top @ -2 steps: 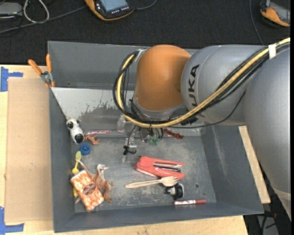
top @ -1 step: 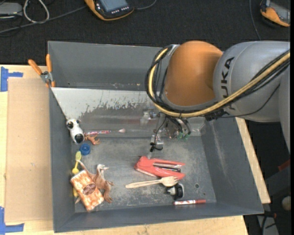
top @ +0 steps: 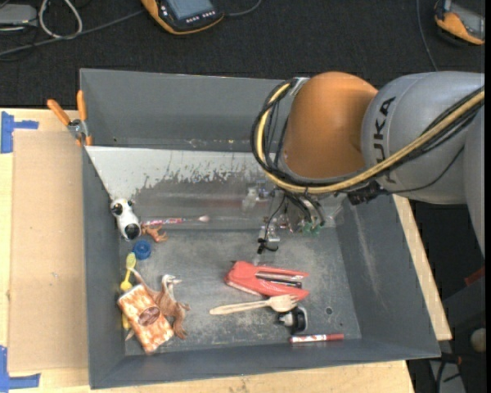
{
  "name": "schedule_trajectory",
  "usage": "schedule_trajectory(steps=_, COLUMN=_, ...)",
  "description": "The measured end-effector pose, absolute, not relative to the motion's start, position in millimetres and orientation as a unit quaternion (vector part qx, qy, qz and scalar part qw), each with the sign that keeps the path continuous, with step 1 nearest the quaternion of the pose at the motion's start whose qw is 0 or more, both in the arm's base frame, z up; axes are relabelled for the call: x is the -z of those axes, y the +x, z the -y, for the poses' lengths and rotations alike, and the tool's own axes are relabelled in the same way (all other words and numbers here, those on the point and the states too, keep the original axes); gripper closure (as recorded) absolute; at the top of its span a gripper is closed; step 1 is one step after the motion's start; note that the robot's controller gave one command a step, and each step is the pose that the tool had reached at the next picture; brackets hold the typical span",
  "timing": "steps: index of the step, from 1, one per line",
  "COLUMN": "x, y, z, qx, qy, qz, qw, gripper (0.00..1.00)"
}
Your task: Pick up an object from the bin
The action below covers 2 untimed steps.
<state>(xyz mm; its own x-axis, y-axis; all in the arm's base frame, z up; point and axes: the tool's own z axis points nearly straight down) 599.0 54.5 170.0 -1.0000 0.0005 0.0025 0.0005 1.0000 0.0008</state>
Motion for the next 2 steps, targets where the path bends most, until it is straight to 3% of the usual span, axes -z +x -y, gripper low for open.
schedule_trajectory(steps=1, x=-137.2, y=565.0, z=-7.3, qx=0.001, qy=-0.055, qz=0.998, qw=0.000, gripper=0.00)
schedule_trajectory(steps=2, x=-77.4, y=568.0, z=-33.9, qx=0.002, qy=0.014, qz=1.000, qw=-0.013, gripper=1.00)
